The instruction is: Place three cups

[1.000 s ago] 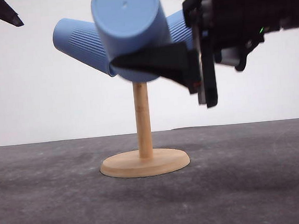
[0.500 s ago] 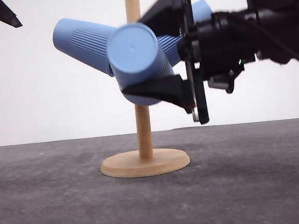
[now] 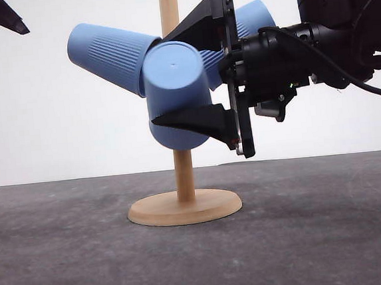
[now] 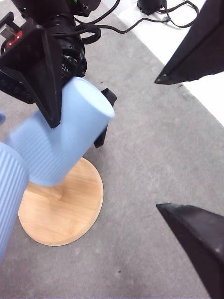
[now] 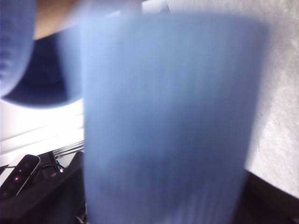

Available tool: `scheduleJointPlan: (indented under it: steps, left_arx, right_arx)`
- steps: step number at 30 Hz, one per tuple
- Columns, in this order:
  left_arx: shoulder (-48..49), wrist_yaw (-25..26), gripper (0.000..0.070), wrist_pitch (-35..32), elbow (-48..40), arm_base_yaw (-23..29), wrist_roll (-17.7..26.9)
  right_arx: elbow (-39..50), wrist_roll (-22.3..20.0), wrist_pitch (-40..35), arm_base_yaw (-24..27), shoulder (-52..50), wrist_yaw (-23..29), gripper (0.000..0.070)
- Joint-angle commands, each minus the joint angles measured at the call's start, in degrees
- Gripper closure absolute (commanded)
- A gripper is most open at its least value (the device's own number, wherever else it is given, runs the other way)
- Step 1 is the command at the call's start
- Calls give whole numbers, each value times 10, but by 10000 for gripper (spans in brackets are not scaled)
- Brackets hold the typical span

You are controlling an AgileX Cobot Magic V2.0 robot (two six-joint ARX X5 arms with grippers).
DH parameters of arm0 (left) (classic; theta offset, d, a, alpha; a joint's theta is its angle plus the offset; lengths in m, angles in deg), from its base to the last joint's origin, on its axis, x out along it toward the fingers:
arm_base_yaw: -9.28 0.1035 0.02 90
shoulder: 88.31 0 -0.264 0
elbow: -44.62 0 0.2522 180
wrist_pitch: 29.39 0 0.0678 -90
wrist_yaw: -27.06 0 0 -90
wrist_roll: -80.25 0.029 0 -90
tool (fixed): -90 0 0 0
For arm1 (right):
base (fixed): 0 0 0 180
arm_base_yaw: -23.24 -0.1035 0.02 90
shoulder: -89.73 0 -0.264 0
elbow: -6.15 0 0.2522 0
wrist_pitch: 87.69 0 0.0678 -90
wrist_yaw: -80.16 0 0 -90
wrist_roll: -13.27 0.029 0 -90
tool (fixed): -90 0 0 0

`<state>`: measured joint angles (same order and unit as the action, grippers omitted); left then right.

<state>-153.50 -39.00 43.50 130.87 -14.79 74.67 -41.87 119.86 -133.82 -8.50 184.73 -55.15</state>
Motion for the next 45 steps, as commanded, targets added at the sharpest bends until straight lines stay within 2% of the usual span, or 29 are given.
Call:
scheduleJointPlan:
  steps: [1,9,21,29,36,38,41,45]
  left_arx:
    - [-3,1,214,-4,13,-3,1]
    - [-3,1,214,-3,13,-2,0]
    - [-2,1,214,0,13,-3,-3]
    - [0,5,214,1,13,-3,-11]
    - [2,5,214,3,13,-3,-13]
    - [2,5,214,8,13,-3,-13]
    - [3,5,214,17,13,-2,-12]
    - [15,4,217,24,13,8,-13]
  right_arx:
    - [-6,4,-9,1,1,-4,135]
    - [-5,4,-9,-16,-3,-31,135]
    - [35,4,-14,-19,-26,-14,135]
    - [41,4,-18,-23,-55,-27,135]
    - [125,2,-18,-23,-120,-12,136]
    - [165,-16,-17,-22,-144,-6,137]
    - [222,-80,-3,-18,-187,13,138]
    - [246,-235,101,25,-247,42,139]
